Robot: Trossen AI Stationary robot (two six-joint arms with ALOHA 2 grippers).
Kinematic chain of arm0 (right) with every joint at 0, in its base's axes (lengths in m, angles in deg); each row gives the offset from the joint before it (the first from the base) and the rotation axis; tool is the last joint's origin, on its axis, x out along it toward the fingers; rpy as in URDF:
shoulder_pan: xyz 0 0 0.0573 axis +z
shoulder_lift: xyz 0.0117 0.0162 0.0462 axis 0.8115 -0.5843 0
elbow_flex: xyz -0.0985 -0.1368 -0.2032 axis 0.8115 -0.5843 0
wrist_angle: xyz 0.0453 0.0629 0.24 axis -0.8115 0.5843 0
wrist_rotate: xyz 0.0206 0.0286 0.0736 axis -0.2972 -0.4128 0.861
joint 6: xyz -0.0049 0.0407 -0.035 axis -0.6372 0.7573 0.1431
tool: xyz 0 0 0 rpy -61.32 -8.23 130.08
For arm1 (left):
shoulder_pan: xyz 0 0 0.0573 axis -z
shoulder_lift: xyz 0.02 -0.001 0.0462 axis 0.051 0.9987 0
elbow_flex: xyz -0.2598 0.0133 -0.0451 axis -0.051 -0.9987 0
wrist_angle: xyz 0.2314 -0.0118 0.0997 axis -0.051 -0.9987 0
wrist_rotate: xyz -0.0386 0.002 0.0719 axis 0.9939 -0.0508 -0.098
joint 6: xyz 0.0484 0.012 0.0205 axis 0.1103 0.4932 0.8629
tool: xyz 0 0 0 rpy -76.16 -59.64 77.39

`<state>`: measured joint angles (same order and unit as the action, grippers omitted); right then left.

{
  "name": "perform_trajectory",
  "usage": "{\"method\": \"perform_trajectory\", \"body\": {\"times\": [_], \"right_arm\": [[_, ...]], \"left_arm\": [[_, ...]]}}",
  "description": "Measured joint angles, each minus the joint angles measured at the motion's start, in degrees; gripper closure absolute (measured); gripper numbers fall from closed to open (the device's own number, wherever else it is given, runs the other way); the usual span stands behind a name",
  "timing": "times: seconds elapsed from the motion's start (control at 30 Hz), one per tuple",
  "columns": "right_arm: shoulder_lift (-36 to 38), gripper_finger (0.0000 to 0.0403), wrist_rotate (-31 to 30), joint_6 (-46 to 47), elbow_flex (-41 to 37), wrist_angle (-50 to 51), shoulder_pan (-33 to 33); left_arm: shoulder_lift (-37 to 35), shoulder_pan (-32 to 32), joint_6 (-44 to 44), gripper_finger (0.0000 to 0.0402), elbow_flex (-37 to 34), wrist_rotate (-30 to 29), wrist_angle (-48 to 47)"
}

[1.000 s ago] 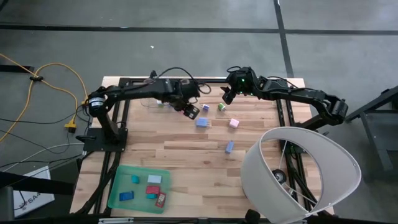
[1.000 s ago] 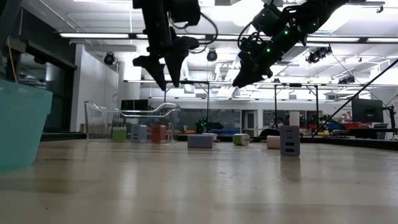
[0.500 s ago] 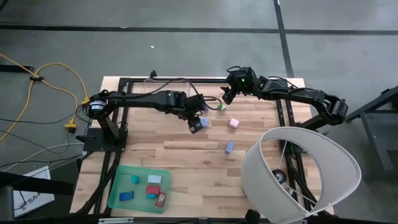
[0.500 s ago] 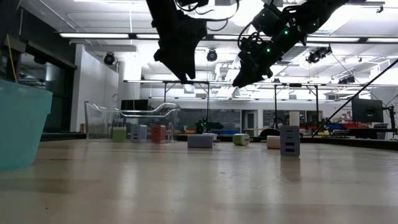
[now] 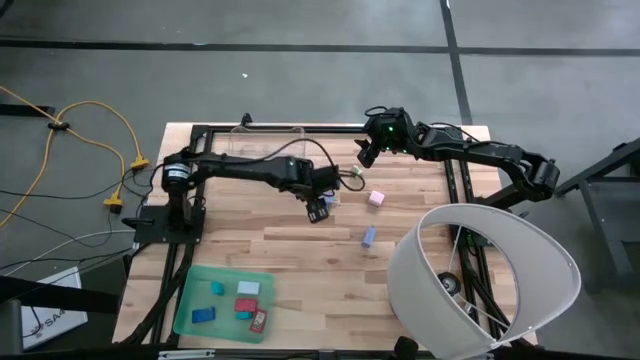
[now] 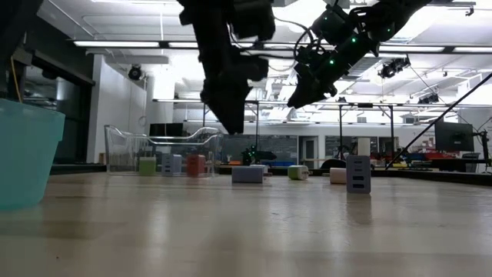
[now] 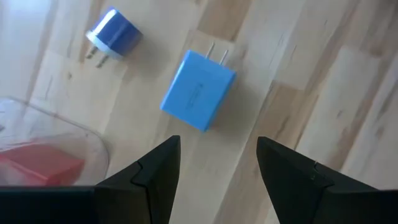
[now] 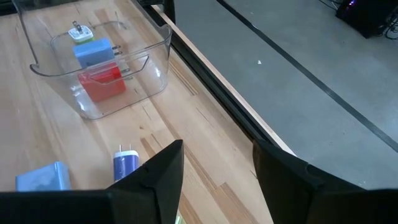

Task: Pick & Place Office items
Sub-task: Put the top blue charger adapter into the transparent bin

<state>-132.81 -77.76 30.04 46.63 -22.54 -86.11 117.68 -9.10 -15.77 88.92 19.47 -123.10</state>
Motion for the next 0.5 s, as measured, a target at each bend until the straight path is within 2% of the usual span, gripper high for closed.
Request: {"method": "perform_trajectory", "body": {"times": [0.13,0.37,0.5], "right_arm": [[0.0,0.0223,0.0,0.0,0.0,0.0,0.0],[0.0,0.0223,0.1,0.0,0.0,0.0,0.0],[0.0,0.0223,0.1,0.0,0.0,0.0,0.0]], "left_arm": [[1.5,0.5,3.3,0.0199,0.0,-0.7,-0.7],[2.6,1.3,3.9,0.0199,0.0,-4.9,0.2],[2.6,1.2,4.4,0.0199,0.0,-5.3,2.0]]}}
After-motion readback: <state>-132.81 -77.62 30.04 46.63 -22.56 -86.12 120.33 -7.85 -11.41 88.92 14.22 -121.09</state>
